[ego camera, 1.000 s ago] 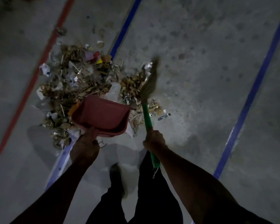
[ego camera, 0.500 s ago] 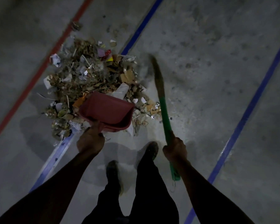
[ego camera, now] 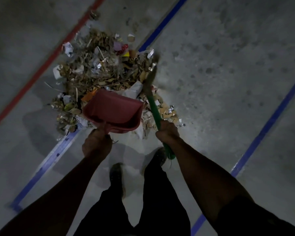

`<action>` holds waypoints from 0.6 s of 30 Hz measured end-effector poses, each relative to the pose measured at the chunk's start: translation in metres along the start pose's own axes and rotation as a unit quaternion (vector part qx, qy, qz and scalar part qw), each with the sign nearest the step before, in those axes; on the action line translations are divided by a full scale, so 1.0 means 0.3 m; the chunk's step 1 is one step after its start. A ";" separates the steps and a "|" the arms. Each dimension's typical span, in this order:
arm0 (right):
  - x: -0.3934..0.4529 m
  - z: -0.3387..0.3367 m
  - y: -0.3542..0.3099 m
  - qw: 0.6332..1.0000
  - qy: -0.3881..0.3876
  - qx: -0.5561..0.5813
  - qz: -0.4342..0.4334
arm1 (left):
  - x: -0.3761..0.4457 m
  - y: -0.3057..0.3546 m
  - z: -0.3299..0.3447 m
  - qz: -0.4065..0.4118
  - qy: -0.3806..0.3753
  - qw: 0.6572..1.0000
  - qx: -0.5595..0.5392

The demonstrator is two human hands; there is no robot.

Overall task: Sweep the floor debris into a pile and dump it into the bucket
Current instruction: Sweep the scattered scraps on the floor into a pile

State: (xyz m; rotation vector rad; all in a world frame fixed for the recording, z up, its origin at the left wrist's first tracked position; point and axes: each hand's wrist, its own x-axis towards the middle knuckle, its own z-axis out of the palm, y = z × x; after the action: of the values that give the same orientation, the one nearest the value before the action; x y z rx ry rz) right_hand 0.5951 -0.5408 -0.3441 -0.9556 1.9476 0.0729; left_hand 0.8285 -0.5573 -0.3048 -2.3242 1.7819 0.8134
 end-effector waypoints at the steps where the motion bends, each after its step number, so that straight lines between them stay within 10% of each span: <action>1: -0.032 0.006 -0.007 1.000 0.004 -0.006 -0.003 | 0.000 -0.010 -0.003 0.004 -0.003 1.000 0.003; 18: -0.730 0.440 0.185 0.930 0.123 0.277 0.206 | -0.042 -0.328 -0.154 0.138 -0.134 0.975 0.110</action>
State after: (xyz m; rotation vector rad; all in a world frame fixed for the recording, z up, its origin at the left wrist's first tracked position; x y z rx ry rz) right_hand 0.7112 -0.3187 -0.2685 -0.1816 2.1975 -0.3570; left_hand 0.9330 -0.5341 -0.2828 -1.7652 1.9796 0.8657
